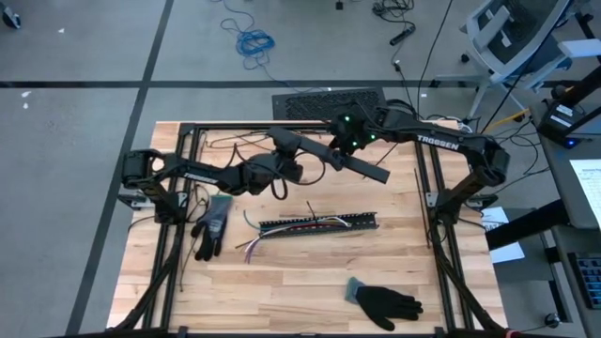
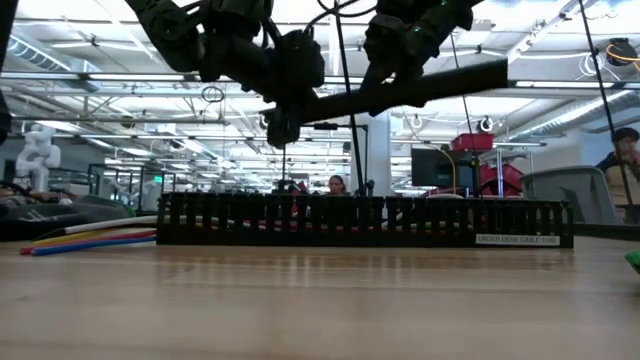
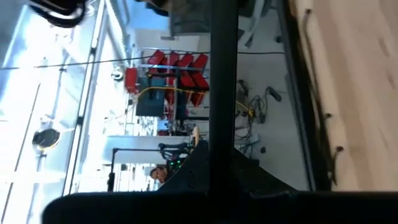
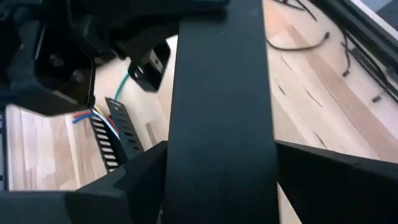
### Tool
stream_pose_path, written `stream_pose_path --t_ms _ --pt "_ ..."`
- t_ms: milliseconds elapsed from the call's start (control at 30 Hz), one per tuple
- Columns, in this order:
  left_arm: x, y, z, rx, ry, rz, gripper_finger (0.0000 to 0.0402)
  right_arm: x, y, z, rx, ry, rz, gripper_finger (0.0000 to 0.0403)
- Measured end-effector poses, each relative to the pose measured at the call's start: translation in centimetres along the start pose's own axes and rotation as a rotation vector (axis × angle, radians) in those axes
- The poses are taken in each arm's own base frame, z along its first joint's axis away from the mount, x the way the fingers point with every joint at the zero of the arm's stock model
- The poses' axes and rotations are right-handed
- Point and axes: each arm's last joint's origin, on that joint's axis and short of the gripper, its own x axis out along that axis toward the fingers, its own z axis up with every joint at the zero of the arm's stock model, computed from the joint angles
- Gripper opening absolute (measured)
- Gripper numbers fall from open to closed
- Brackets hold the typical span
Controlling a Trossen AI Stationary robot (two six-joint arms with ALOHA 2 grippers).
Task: Ziptie cables
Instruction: Close the cable duct with the cable duct cover
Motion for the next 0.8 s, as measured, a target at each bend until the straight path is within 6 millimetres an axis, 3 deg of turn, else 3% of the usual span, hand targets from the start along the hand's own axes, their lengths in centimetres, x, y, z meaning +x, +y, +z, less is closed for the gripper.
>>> stream_pose_path --t_ms 400,800 --pt "-0.19 0.19 0.31 -0.091 -0.026 0.014 0.0016 0.98 0.34 0.46 0.004 -0.031 0.039 0.0262" --pt "-0.58 -0.09 0.99 -0.007 -0.075 0.005 0.0016 0.95 0.35 0.31 -0.018 -0.017 0.033 0.0247"
